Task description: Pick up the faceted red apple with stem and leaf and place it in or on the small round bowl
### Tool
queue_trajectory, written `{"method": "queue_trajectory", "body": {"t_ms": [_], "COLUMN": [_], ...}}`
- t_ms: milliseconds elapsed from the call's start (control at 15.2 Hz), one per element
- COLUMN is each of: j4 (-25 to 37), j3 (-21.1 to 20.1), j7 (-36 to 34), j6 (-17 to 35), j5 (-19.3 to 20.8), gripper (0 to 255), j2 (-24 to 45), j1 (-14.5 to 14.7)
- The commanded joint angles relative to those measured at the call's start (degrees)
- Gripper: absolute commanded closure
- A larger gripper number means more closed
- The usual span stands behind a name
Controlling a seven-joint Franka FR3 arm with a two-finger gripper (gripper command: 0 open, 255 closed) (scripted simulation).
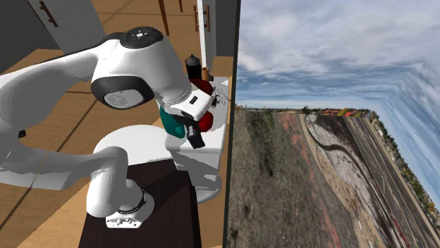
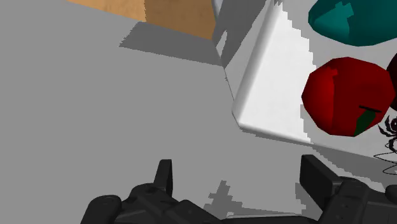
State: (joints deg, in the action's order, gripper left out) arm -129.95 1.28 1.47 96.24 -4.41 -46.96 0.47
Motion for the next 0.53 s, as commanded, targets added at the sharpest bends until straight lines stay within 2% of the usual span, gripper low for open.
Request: {"method": "queue_trajectory", "body": {"t_ms": [0, 462], "j4": [0.00, 3.39], "j3": [0.00, -11.15], "j7": [0.00, -12.49], "j6": [0.00, -1.61], "j5": [0.00, -2.45], "gripper": [0, 0], "j2": [0.00, 6.77], "j1": [0.00, 0.99]}}
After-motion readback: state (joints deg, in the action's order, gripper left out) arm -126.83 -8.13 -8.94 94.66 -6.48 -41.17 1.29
